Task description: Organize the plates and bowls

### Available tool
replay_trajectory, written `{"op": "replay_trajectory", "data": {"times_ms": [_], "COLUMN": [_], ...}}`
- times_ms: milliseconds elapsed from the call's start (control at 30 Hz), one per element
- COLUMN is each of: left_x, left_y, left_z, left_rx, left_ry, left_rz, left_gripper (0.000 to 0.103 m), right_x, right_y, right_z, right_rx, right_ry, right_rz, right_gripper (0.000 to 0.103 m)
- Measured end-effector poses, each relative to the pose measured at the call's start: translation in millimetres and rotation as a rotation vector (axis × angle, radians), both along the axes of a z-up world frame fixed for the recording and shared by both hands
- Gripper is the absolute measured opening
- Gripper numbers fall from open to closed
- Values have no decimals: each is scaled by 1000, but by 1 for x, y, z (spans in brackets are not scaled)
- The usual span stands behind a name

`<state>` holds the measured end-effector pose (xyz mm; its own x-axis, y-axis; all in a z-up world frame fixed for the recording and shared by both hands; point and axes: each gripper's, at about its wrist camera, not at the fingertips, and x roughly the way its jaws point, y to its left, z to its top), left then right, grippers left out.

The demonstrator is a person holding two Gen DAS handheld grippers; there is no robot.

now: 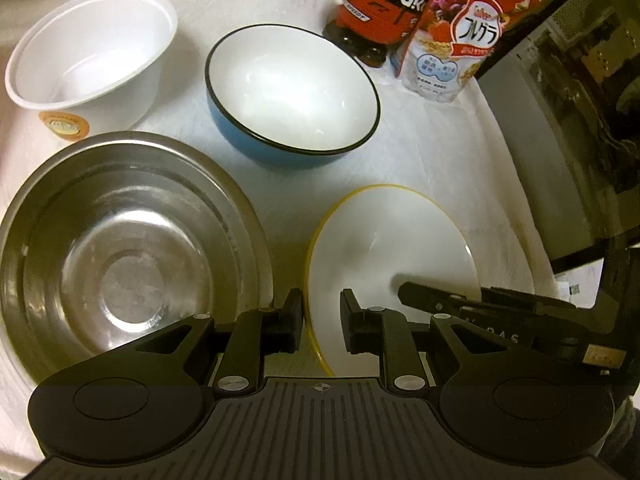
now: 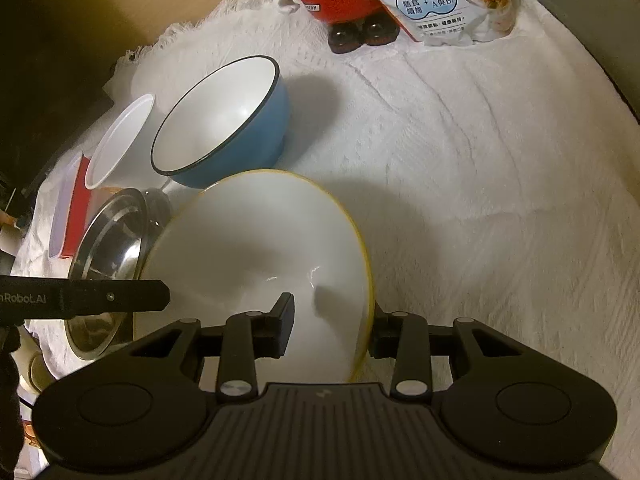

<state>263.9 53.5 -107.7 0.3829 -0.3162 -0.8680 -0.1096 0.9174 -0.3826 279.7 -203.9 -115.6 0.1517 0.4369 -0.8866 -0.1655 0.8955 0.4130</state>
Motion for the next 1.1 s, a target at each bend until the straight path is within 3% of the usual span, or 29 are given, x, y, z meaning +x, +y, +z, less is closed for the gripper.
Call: {"op": "replay_trajectory", "data": {"times_ms": [233, 333, 400, 500, 633, 700, 867, 1100], "left_x": [-1, -2, 3, 22, 59, 74, 100, 120], "left_y": [6, 26, 43, 63, 86, 91, 81, 69], "left_z": [8, 27, 42, 55, 41, 29, 10, -7], "left_rx": [-14, -78, -96, -26, -22, -35, 45, 94], "left_ry": [-3, -62, -111, -169, -128, -97, -48, -23], "left_rz": [-15, -8, 45, 146, 269, 305, 281, 214], "left_gripper": [21, 21, 21, 21, 22, 22, 22, 26], "right_x": [4, 12, 21, 36, 53, 61, 85, 126], "right_y": [0, -5, -9, -9, 3, 15, 45, 79], "right_z": [3, 18, 29, 42, 46, 43, 31, -14], "right_rx": [-7, -24, -31, -31, -21, -19, -9, 7], "right_ry": [-14, -80, -127, -187, -212, -206, -196, -44], "right_rz": [17, 11, 0, -16, -9, 2, 32, 34], "right_gripper": [36, 37, 39, 48, 49, 49, 49, 49]}}
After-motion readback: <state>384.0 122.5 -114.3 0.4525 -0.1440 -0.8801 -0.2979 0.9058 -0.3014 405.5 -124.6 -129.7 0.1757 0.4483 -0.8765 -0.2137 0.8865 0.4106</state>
